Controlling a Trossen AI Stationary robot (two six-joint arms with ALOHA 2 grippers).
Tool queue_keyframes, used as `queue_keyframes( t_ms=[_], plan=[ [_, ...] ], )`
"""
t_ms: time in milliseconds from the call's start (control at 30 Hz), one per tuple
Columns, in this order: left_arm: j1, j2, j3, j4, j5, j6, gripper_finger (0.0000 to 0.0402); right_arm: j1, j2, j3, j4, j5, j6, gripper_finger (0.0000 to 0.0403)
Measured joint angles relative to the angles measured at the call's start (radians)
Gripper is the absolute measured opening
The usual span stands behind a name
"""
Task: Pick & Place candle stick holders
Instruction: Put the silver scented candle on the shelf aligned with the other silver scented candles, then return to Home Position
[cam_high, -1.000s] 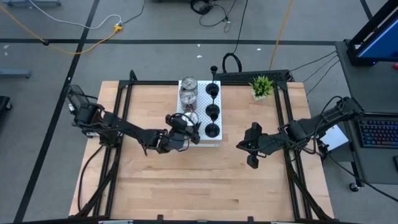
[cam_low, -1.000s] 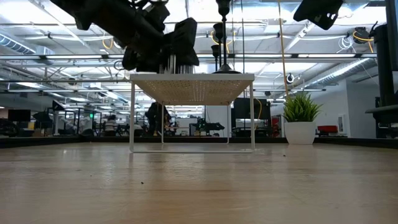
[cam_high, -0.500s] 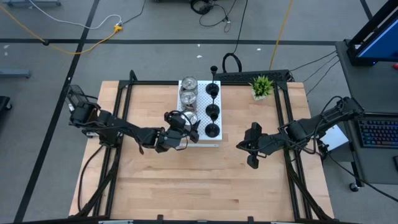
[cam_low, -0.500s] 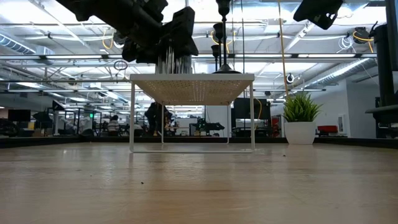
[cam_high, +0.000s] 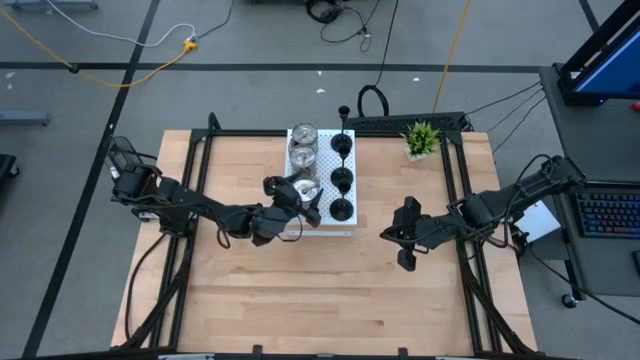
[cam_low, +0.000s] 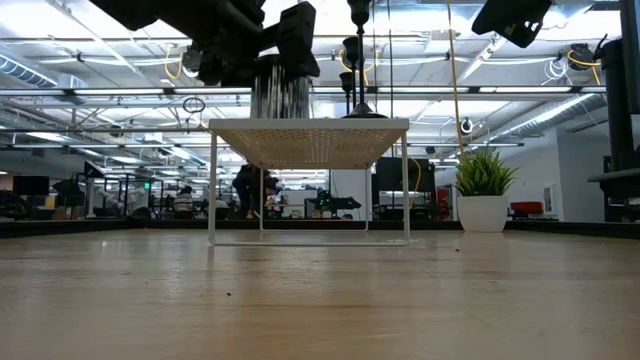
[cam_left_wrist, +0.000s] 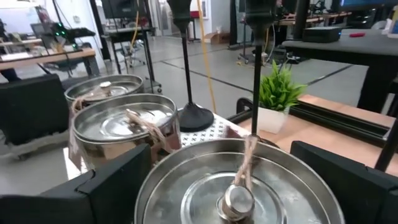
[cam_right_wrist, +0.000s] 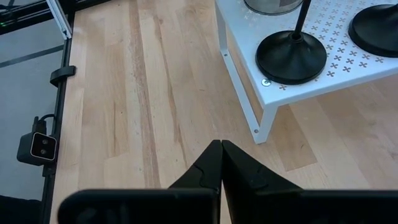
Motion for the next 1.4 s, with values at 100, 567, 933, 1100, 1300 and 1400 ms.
queue_keyframes(
  t_ms=[100,567,933,1100,1300,1400],
  plan=[
    [0.0,0.0,0.0,0.029,-0.01,0.033,0.0393,0.0,0.0,0.0,0.0,0.0,-0.001,0.0],
    [-0.035,-0.109,0.002,0.193,-0.095,0.355,0.0392,0.0,0.0,0.0,0.0,0.0,-0.002,0.0],
    [-0.153,-0.331,0.002,0.118,-0.232,0.459,0.0392,0.0,-0.039,0.0,0.019,0.002,-0.079,0.0],
    [-0.224,-0.419,0.002,-0.038,-0.292,0.344,0.0392,0.001,-0.114,0.0,0.037,0.004,-0.138,0.0],
    [-0.276,-0.549,0.002,-0.519,-0.152,-0.054,0.0392,0.001,-0.197,0.0,0.037,0.01,-0.199,0.0],
    [-0.275,-0.595,0.002,-0.74,-0.003,-0.252,0.0392,0.001,-0.22,0.0,0.036,0.01,-0.221,0.0]
  ],
)
